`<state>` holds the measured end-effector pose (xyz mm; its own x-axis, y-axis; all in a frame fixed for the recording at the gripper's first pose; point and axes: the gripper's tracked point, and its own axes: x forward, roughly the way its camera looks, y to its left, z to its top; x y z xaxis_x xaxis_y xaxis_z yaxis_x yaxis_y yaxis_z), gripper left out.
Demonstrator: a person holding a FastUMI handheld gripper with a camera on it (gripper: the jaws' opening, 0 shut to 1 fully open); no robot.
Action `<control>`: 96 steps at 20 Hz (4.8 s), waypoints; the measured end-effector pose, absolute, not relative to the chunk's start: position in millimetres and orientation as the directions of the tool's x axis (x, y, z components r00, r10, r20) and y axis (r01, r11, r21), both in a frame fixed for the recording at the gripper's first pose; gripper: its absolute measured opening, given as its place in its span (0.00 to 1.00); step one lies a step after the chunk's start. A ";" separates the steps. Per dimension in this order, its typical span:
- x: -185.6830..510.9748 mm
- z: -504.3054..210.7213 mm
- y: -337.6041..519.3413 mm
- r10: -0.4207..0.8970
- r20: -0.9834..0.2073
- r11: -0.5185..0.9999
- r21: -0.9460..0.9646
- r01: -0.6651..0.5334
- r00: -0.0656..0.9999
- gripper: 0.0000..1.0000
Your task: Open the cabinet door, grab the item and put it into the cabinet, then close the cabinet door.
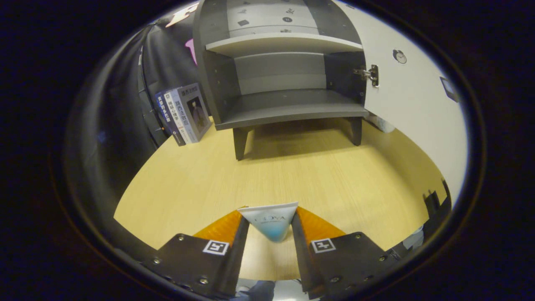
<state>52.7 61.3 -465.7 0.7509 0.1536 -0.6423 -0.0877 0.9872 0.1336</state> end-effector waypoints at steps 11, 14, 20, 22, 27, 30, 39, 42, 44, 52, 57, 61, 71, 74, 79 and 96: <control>112.8 -279.5 45.0 0.194 -0.411 0.979 0.143 -0.147 0.891 0.57; 140.8 -223.7 38.4 0.195 -0.321 0.978 0.138 -0.158 0.927 0.57; 219.9 -123.9 33.0 0.207 -0.126 0.975 0.106 -0.194 0.970 0.57; 251.7 -100.4 34.7 0.214 -0.068 0.972 0.116 -0.205 0.974 0.56; 325.6 -92.1 27.3 0.158 -0.024 0.980 0.127 -0.154 0.987 0.56; 353.6 -108.9 24.0 0.119 -0.046 0.986 0.119 -0.113 0.992 0.56; 372.4 -137.8 21.7 0.093 -0.099 0.991 0.101 -0.083 0.991 0.57; 372.6 -137.9 21.1 0.087 -0.092 0.992 0.096 -0.078 0.992 0.57; 372.0 -136.9 22.0 0.091 -0.089 0.991 0.104 -0.082 0.992 0.58; 359.0 -119.6 18.8 0.076 -0.051 0.988 0.138 -0.068 0.996 1.00; 311.0 -105.4 13.5 0.051 -0.041 0.993 0.107 -0.046 0.998 0.99; 249.9 -95.8 12.7 0.048 -0.050 0.994 0.103 -0.043 0.998 1.00; 57.2 -86.5 -15.8 -0.041 -0.105 0.999 -0.011 0.040 0.994 0.99; 13.6 -84.1 -31.4 -0.067 -0.134 0.998 -0.025 0.064 0.989 0.99; -30.1 -79.8 -83.5 -0.135 -0.154 0.991 -0.005 0.136 0.979 0.98; -46.0 -81.9 -305.2 -0.171 -0.156 0.981 0.062 0.183 0.973 0.99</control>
